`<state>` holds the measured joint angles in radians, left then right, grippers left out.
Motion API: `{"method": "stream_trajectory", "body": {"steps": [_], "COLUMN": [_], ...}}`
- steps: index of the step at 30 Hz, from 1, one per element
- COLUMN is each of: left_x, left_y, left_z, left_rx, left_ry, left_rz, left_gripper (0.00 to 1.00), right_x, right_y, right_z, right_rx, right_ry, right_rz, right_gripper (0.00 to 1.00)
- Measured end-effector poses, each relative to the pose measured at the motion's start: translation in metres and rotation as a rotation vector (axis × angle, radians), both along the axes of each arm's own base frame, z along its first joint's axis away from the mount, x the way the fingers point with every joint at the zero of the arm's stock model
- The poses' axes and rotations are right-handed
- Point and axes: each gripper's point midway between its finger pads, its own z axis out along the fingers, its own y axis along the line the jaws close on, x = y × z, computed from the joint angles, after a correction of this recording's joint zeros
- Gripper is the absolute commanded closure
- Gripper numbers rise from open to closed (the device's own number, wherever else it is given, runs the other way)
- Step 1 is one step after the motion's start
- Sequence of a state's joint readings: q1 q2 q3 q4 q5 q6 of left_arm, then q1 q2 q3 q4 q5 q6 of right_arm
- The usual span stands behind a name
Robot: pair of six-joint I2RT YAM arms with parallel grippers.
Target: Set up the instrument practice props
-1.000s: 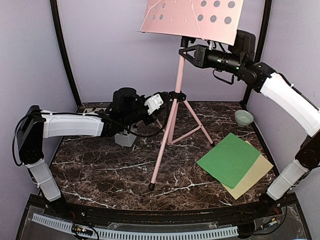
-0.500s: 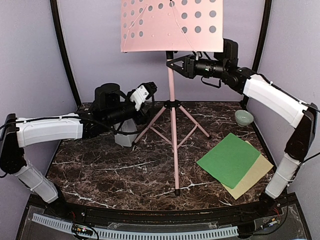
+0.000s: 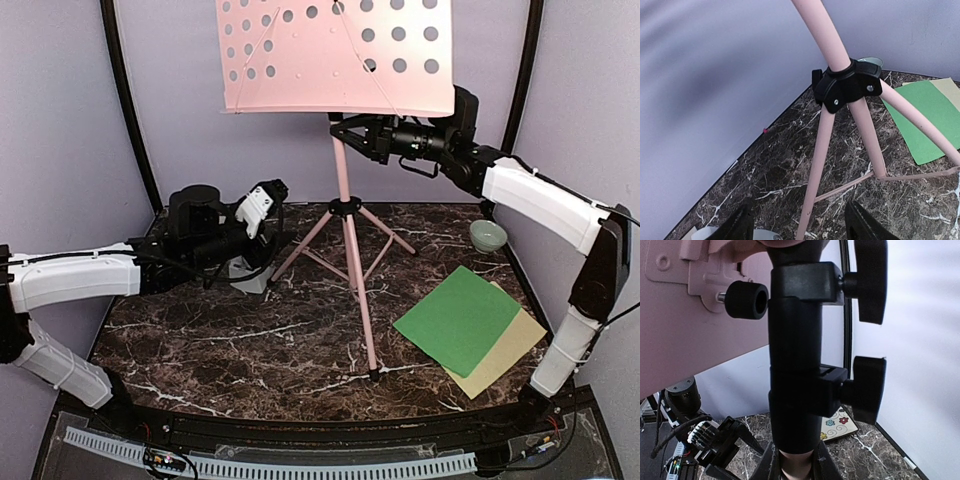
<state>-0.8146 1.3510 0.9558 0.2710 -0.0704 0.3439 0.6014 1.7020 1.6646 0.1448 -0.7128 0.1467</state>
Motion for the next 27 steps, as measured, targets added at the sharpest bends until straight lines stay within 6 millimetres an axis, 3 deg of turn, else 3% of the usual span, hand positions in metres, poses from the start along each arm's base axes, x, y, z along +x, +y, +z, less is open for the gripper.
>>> {"method": "stream_trajectory", "body": {"steps": [4,11,18,27], "left_x": [0.0,0.0,-0.002,-0.001], "left_y": [0.008,0.016,0.019,0.015], "left_z": [-0.01,-0.01,-0.027,-0.047], "left_rx": [0.013,-0.002,0.033,0.055], "left_ry": [0.034,0.055,0.117,0.17], "left_rz": [0.036,0.079,0.085,0.087], "left_gripper": [0.36,0.37,0.37,0.38], "right_x": [-0.004,-0.023,-0.031,-0.034], "right_y": [0.0,-0.012,-0.019,-0.038], "right_z": [-0.002,-0.01,-0.015,-0.025], "right_rx": [0.014,0.012,0.0,-0.017], "right_ry": [-0.06,-0.113,-0.156,-0.16], "right_rz": [0.018,0.018,0.023,-0.005], "right_gripper": [1.0,1.0,0.99,0.73]}}
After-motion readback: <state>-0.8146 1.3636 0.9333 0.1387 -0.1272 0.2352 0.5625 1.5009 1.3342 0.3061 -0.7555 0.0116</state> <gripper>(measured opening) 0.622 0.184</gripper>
